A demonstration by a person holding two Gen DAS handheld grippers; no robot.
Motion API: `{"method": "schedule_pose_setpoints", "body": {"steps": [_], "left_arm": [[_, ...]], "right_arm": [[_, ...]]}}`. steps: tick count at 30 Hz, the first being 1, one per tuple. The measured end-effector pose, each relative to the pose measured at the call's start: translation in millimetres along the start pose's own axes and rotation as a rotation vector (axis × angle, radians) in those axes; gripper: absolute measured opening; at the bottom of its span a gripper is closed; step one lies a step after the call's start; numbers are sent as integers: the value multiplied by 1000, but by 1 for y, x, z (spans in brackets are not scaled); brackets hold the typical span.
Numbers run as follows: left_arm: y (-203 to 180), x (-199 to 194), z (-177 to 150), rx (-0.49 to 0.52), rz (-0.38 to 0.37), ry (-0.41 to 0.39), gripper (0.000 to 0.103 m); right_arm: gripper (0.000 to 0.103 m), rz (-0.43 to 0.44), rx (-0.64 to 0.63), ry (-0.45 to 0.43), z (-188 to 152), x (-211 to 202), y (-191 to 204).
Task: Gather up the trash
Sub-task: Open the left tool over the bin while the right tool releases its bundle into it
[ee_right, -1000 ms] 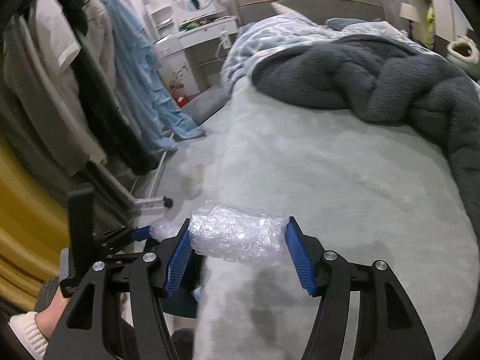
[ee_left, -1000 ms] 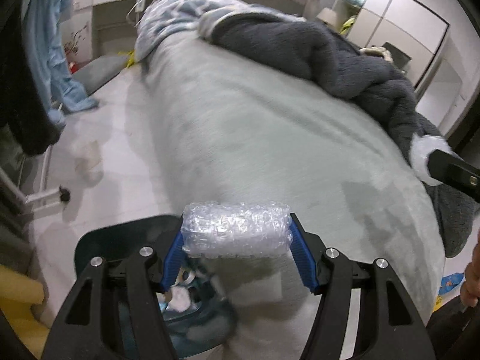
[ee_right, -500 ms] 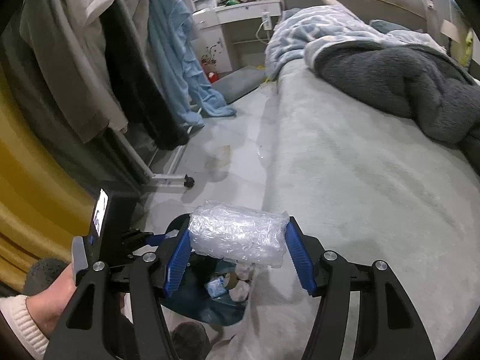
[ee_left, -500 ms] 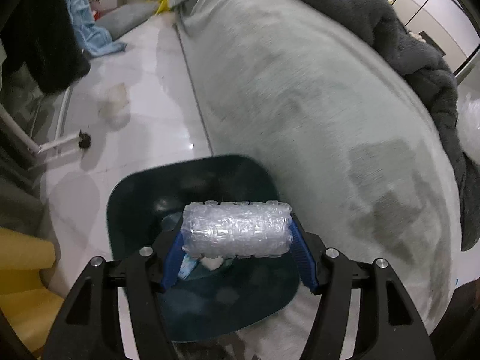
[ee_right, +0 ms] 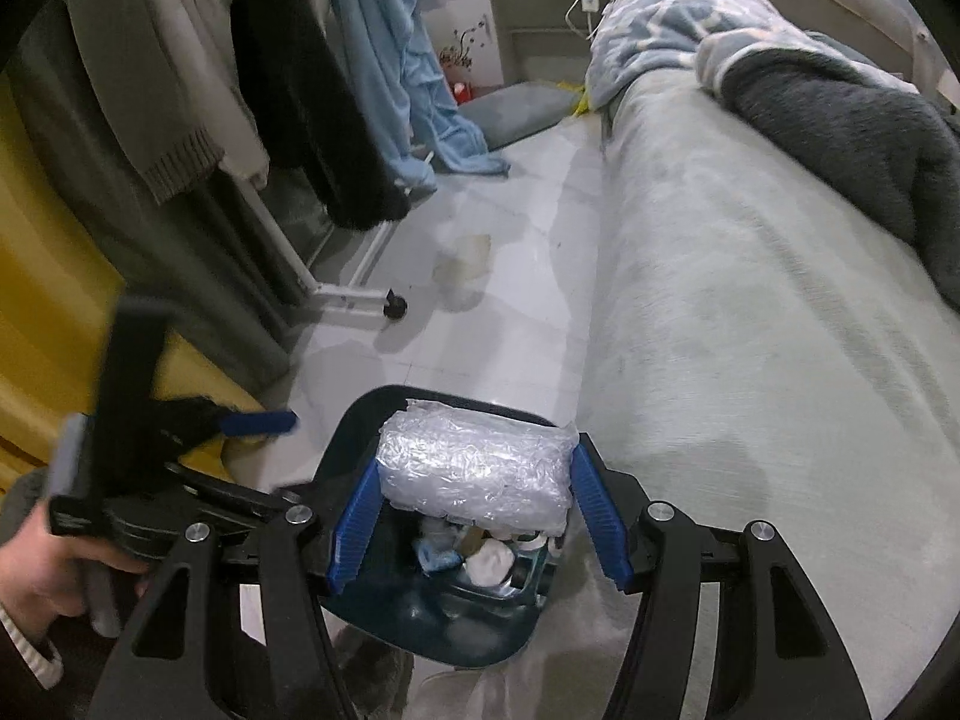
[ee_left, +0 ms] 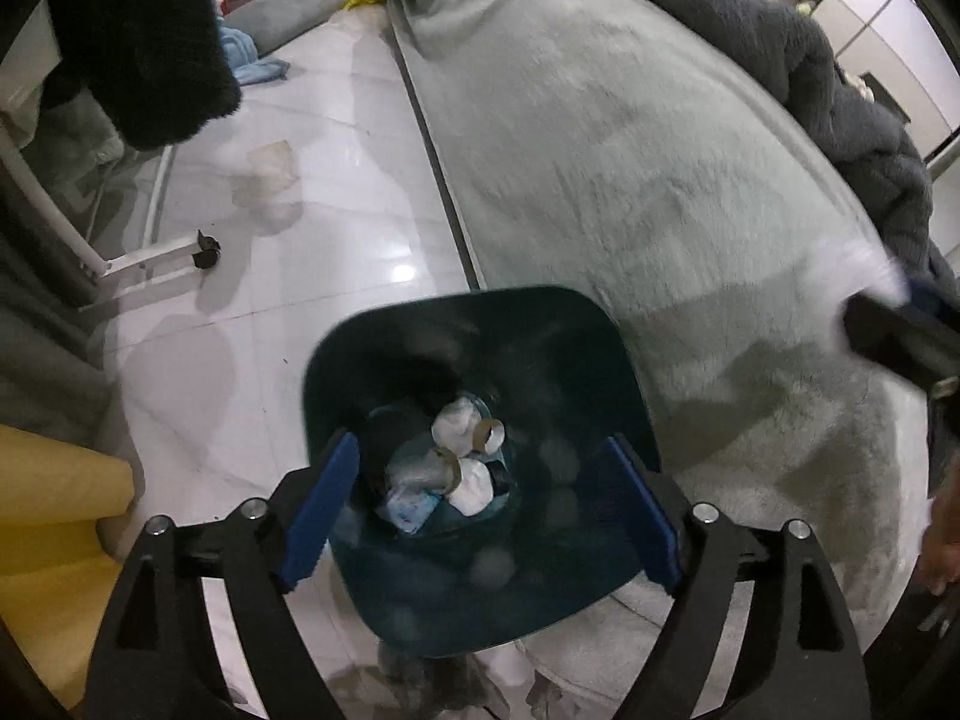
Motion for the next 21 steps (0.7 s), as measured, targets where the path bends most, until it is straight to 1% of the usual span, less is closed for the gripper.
{"method": "schedule_pose_setpoints", "body": {"steps": [4,5,9,14,17,19,21], "left_arm": [[9,-22,8,22,32,-85,86],[10,-32,9,32,33,-123,86],[16,-58,15,25,8,-213,85],[23,-87,22,33,0,-333,85],[26,-101,25,17,-19,-386,85],[28,-112,28,-4,-46,-419,86],[27,-126,32,-7,-60,-463,88]], "right_arm": [[62,-4,-16,47,-3,26,8],[62,-6,-20,59,-4,32,9],[62,-11,-28,102,-11,49,13],[62,-21,-58,168,-22,73,23],[63,-22,-73,197,-27,83,28],[65,-24,-73,213,-28,88,29],[75,-32,-75,226,-29,91,29]]}}
Point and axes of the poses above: each gripper's, at about its wrist camera, not at the fingertips, and x roughly the way its jaws point, y to its left, z to its top, the point moved 4 cm from there along x, roughly the way its jaws point, and after that the axes turned 7 degrees about z, right-handed, at the moved point
